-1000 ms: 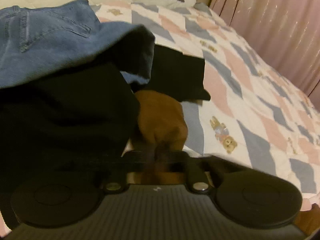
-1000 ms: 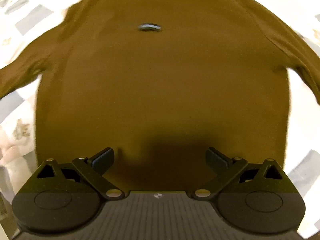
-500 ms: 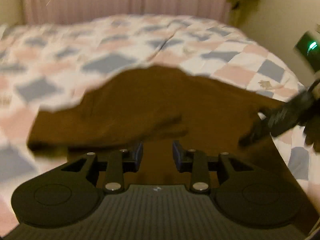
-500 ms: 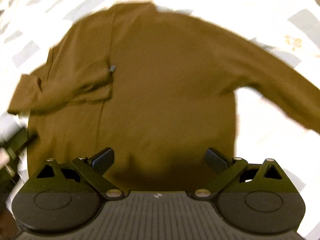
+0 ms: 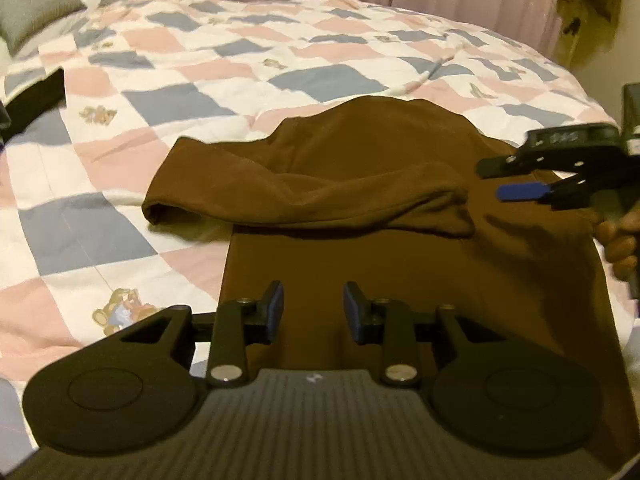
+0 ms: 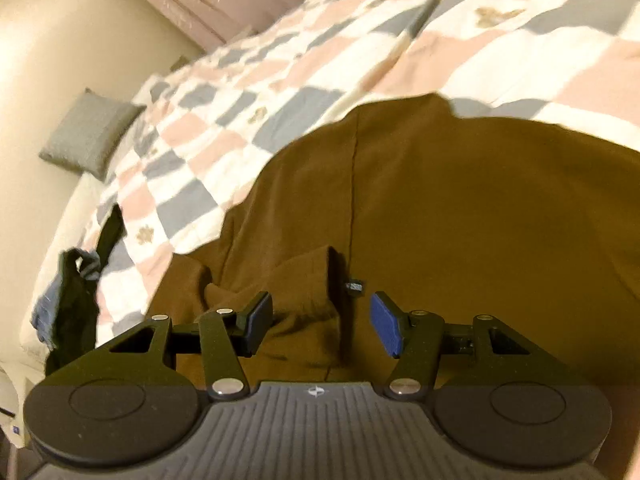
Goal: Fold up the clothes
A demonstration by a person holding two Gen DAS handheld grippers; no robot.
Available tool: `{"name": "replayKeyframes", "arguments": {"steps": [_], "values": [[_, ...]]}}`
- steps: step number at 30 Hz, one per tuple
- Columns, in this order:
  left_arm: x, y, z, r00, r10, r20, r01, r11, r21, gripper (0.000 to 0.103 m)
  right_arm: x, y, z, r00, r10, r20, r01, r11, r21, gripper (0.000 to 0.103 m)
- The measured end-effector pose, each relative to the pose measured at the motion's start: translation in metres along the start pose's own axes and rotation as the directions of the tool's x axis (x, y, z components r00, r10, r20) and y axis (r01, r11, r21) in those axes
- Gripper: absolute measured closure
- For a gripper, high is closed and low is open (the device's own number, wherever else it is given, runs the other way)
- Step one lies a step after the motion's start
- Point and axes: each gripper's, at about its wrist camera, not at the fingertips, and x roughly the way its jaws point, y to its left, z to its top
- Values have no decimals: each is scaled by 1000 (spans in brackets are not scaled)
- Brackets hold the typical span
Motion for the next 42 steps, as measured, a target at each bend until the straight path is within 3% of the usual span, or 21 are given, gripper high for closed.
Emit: {"name": "replayKeyframes", "arguments": {"steps": [2, 3, 4, 6, 9, 11, 12, 13, 15, 18, 22, 25, 28, 30, 31, 32, 34, 37, 42], "values": [[5, 6, 3, 1000, 1, -9, -1, 1000, -3, 74, 15, -5, 3, 1000, 15, -4, -15, 999, 43, 44], [7, 9, 4, 1000, 0, -12, 0, 1000, -4, 74, 21, -7, 3, 999, 46, 0, -46, 997, 69, 57], [8, 13, 6, 1000, -3, -18, 3, 1000, -4, 74, 19, -2, 3, 998, 65, 5, -65, 995, 80, 100], [6, 20, 10, 1000, -5, -19, 5, 1000, 7, 74, 2, 14, 2, 995, 94, 43, -97, 994, 51, 98], [1, 33, 12, 1000, -19, -16, 19, 1000, 18, 74, -48, 49, -13, 982, 161, 101, -150, 983, -105, 98], [3, 42, 12, 999, -21, -31, 22, 1000, 20, 74, -60, 55, -35, 996, 68, 54, -61, 989, -131, 98], [6, 45, 11, 999, -19, -42, 20, 1000, 20, 74, -57, 50, -49, 1000, -28, 12, 29, 992, -123, 95], [8, 47, 11, 999, -16, -51, 17, 1000, 20, 74, -50, 41, -63, 991, -127, -39, 122, 987, -100, 83], [13, 50, 12, 998, -17, -66, 18, 1000, 21, 74, -41, 22, -79, 969, -223, -107, 223, 975, -16, 80], [13, 50, 14, 997, -43, -58, 46, 998, 41, 73, -50, 15, -86, 982, -180, -50, 184, 978, 94, 57], [19, 49, 12, 996, -58, -75, 62, 997, 54, 73, -48, 18, -72, 988, -156, 5, 155, 983, 97, 56], [21, 48, 13, 995, -67, -75, 70, 996, 46, 73, -32, 2, -61, 990, -143, -18, 144, 973, 183, 56], [23, 48, 12, 995, -68, -78, 71, 997, 39, 72, -13, -21, -58, 996, -78, -53, 91, 947, 309, 55], [24, 48, 11, 995, -64, -80, 67, 997, 28, 72, -3, -22, -56, 998, -31, -46, 44, 944, 327, 58], [24, 49, 11, 995, -63, -82, 65, 998, 21, 72, 2, -22, -54, 998, -25, -49, 40, 945, 326, 66], [25, 50, 10, 994, -62, -85, 63, 998, 13, 72, 6, -21, -53, 998, -23, -55, 40, 944, 326, 82], [25, 51, 9, 994, -56, -90, 56, 998, -4, 72, 10, -23, -51, 998, -14, -58, 32, 945, 327, 94], [24, 52, 12, 996, -44, -81, 43, 999, -18, 72, 2, -14, -44, 999, -26, -26, 32, 961, 274, 98], [18, 54, 24, 998, -27, -49, 25, 999, -39, 72, -58, 12, 7, 987, -95, 127, 93, 995, 20, 98]]}}
